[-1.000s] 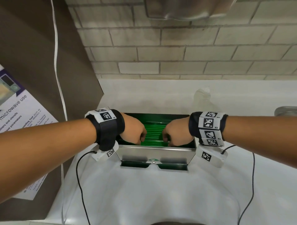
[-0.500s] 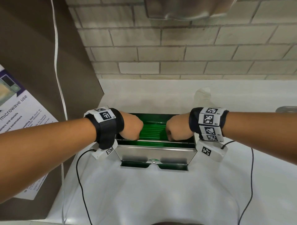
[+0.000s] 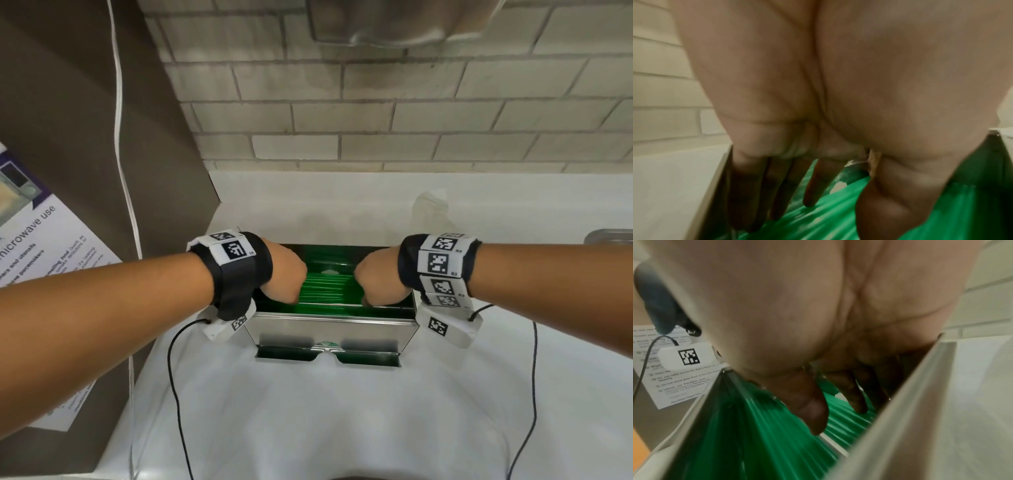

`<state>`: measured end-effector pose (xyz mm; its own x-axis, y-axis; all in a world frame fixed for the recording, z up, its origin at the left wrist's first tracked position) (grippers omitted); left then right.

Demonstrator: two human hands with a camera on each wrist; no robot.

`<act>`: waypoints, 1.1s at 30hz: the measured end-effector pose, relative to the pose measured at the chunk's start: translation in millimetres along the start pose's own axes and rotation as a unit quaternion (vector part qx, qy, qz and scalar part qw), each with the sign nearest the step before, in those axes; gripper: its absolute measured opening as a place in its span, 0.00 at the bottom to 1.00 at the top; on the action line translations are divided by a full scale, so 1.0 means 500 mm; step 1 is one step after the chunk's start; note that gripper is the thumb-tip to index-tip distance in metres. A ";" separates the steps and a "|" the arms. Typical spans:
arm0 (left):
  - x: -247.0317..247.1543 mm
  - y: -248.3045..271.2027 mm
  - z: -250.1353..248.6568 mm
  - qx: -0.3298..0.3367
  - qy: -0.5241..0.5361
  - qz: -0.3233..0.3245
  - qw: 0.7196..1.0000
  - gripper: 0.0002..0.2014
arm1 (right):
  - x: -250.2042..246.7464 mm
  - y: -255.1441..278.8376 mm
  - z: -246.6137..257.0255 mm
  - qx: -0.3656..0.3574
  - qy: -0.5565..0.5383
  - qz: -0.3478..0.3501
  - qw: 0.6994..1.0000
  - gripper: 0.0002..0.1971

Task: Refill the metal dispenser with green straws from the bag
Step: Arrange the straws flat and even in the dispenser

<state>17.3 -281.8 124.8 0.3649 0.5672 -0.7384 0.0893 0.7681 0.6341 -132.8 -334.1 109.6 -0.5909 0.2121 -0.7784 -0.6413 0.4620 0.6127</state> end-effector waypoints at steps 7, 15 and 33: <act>-0.008 0.000 0.034 -0.012 0.063 -0.060 0.996 0.20 | -0.009 0.000 -0.019 0.016 -0.050 -0.048 0.997 0.20; 0.014 -0.004 0.017 0.024 0.055 -0.015 0.998 0.17 | 0.011 -0.010 -0.001 -0.021 -0.099 -0.009 0.995 0.20; 0.034 -0.007 0.004 0.059 0.101 0.006 0.993 0.14 | 0.025 -0.016 -0.001 -0.027 -0.078 -0.035 0.996 0.20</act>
<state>24.8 -275.5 110.4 0.1748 0.6334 -0.7538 0.1979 0.7274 0.6571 -135.4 -335.6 94.8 -0.4631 0.3139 -0.8289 -0.7060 0.4347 0.5591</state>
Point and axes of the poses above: each hand's wrist, its own y-axis away from the middle knuckle, its own x-axis out of the palm, z = x × y, the point moved 1 cm from there along -y, towards the middle knuckle, and after that the axes turned 7 degrees about -z, right-handed, at the moved point
